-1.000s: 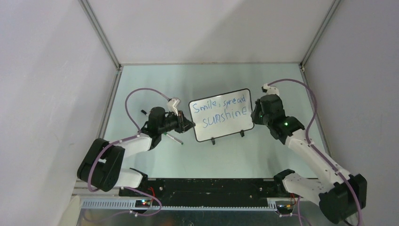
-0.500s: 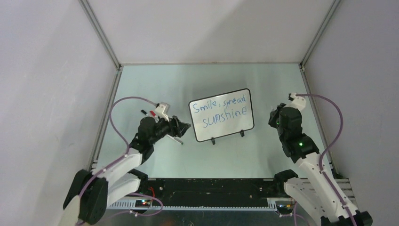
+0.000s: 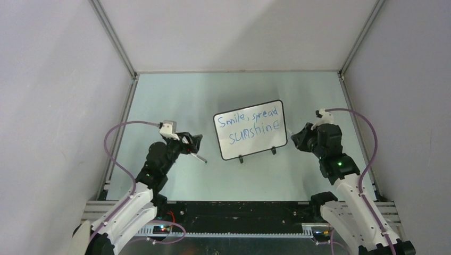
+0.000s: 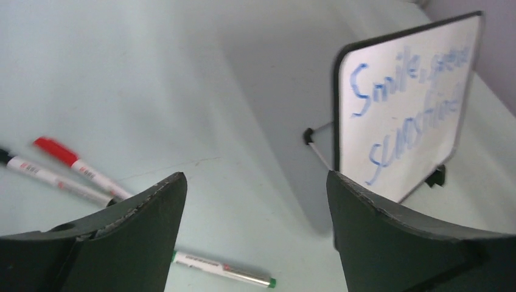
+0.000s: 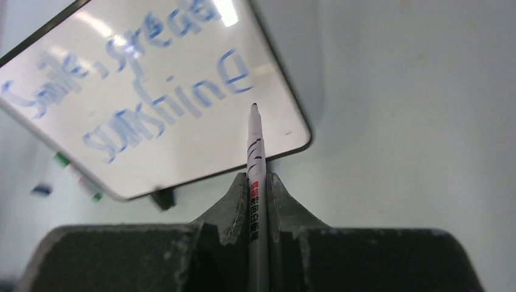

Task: Write a sentence on the whiteboard
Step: Pick up the pen cap from the center of the board.

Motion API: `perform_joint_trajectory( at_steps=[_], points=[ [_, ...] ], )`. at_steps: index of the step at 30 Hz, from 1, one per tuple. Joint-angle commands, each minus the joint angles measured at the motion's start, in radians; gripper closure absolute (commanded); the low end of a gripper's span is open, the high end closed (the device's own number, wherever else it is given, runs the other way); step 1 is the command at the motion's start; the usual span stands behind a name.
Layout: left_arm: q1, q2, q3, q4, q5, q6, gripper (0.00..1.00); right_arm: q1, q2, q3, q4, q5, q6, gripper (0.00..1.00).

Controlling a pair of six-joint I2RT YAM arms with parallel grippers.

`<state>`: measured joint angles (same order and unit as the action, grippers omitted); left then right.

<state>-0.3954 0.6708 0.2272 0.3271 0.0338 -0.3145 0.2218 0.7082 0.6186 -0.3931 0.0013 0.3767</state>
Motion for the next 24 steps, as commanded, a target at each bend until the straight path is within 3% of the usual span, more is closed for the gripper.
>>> perform_joint_trajectory(
  at_steps=[1, 5, 11, 14, 17, 19, 24],
  points=[
    [0.000, -0.011, 0.030, -0.096, -0.293, -0.055, 0.05, 0.024, -0.026, 0.001, -0.007, -0.254, 0.063, 1.00],
    [0.001, -0.046, 0.067, -0.271, -0.552, -0.268, 0.01, 0.036, -0.058, 0.001, -0.005, -0.301, 0.073, 1.00],
    [0.002, -0.114, 0.152, -0.772, -0.737, -0.666, 0.01, 0.046, -0.126, 0.001, -0.039, -0.237, 0.136, 1.00],
    [0.003, -0.139, 0.204, -0.944, -0.765, -0.787, 0.07, 0.049, -0.149, 0.001, -0.037, -0.232, 0.147, 1.00],
    [0.003, -0.126, 0.281, -1.218, -0.806, -1.054, 0.19, 0.051, -0.157, 0.001, -0.031, -0.242, 0.143, 1.00],
    [0.010, -0.097, 0.308, -1.315, -0.805, -1.168, 0.21, 0.053, -0.155, 0.001, -0.028, -0.243, 0.137, 1.00],
    [0.066, -0.008, 0.322, -1.285, -0.673, -1.229, 0.23, 0.055, -0.155, -0.006, -0.029, -0.220, 0.123, 1.00]
  ],
)
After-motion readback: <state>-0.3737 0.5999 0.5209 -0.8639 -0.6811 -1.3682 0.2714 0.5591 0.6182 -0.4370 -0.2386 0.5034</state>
